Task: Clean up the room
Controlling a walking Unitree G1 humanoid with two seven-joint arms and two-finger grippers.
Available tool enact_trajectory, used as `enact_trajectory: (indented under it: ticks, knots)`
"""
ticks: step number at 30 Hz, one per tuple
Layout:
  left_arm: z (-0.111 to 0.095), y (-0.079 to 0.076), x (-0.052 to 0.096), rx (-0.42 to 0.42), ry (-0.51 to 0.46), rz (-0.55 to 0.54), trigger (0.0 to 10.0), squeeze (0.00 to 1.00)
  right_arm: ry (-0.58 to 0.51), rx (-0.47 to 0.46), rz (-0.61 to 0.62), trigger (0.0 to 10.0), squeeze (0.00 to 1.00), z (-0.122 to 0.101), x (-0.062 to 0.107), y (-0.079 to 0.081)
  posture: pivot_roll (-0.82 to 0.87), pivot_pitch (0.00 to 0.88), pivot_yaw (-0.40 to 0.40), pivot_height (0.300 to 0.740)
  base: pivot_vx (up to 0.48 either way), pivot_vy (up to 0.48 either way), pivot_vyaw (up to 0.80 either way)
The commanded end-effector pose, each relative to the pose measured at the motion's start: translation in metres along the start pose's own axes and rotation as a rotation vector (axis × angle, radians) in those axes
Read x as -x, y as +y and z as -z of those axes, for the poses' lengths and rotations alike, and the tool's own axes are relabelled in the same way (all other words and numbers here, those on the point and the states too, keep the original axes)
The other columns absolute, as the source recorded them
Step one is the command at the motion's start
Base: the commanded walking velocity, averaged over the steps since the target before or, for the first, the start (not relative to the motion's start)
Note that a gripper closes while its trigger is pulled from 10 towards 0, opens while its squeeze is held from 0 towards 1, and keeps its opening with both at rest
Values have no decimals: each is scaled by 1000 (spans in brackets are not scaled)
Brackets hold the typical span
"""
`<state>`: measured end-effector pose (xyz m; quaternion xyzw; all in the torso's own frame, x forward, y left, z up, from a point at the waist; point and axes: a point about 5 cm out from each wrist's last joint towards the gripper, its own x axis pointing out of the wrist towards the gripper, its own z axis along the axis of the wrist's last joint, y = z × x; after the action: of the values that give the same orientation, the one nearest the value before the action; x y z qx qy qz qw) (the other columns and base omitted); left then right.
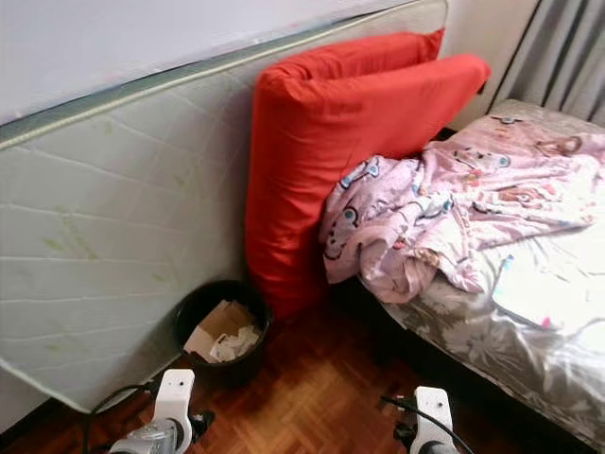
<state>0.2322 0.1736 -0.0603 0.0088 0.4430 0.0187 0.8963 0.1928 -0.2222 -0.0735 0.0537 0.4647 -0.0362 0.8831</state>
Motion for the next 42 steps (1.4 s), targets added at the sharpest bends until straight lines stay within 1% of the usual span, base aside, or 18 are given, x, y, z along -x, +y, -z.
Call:
enact_trajectory:
  ticks: [1,34,42]
  knots:
    - [3,1,0,3,5,-4,10000,0,12,5,0,10000,0,3,0,0,49,0,-25,740,0,0,-781]
    - [2,1,0,-12,12,-11,10000,0,10,12,-3,10000,0,1,0,0,51,3,-23,740,0,0,-781]
    - [2,1,0,-10,12,-11,10000,0,-3,-1,0,10000,0,1,0,0,51,4,-22,740,0,0,0]
